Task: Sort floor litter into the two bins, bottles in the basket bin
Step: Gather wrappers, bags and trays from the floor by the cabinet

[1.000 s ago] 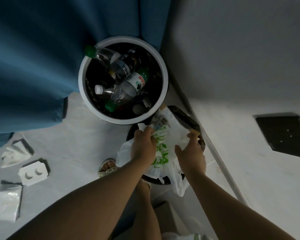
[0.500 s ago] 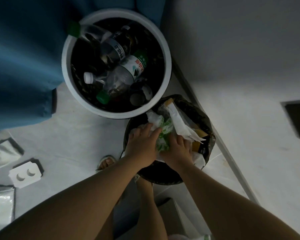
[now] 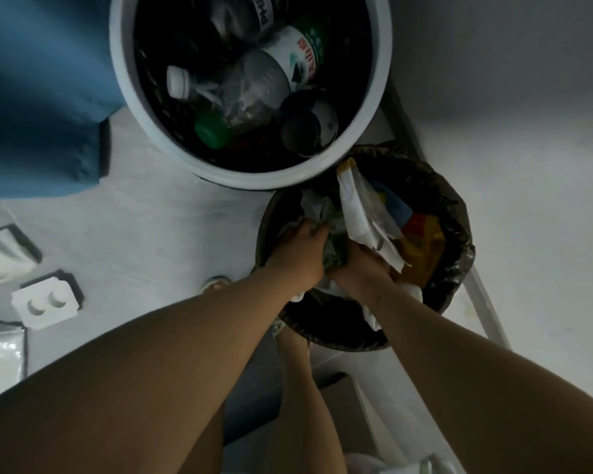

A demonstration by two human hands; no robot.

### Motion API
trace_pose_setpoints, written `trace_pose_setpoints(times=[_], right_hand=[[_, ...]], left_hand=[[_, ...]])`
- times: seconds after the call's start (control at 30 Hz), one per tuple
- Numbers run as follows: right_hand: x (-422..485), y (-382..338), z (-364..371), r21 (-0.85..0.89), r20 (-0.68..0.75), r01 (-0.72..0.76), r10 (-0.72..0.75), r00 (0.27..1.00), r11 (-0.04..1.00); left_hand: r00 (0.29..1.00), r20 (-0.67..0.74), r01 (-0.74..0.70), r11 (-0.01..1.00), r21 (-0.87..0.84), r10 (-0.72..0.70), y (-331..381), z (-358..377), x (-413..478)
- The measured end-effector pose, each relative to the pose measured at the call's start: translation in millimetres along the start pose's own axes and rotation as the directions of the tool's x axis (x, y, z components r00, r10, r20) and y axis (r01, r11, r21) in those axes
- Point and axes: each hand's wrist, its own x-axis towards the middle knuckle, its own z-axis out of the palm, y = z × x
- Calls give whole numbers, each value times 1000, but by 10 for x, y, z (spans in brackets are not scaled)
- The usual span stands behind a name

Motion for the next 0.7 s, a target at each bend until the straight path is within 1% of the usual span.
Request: trace_pose_setpoints(times=[0.07,0.17,0.23,0.27,0.37,0.47,0.6,0.7], right_hand=[[-190,-81,-68,70,21,-32,31,999,997],[-530,-201,-251,186,118,-95,74,990,978],[-758,-286,-389,248,121,-128,101,988,960],[-883,-334,-457,249,108,-123,98,989,961],[-1278,-525,-670,205,44,-87,80,996,975],[-1685,-782,-869,188,19,-43,41,999,981],[-2226,-1173,-1096,65,16,75,-76,997,995],[-2591,-1517,-1187,-24,46,182,-181,982,983]], left_hand=[[999,-33,-6,1000,-18,5,40,-67,-176],[995,-91,-34,999,-23,31,126,-263,-521],[991,-135,-26,999,-43,20,156,-401,-780],[987,-159,-18,999,-49,10,159,-464,-918],[972,-233,16,997,-74,-33,155,-670,-1347],[947,-306,66,993,-98,-94,145,-857,-1817],[903,-388,131,979,-158,-184,100,-988,-2488],[856,-437,177,951,-255,-276,17,-1031,-2991]])
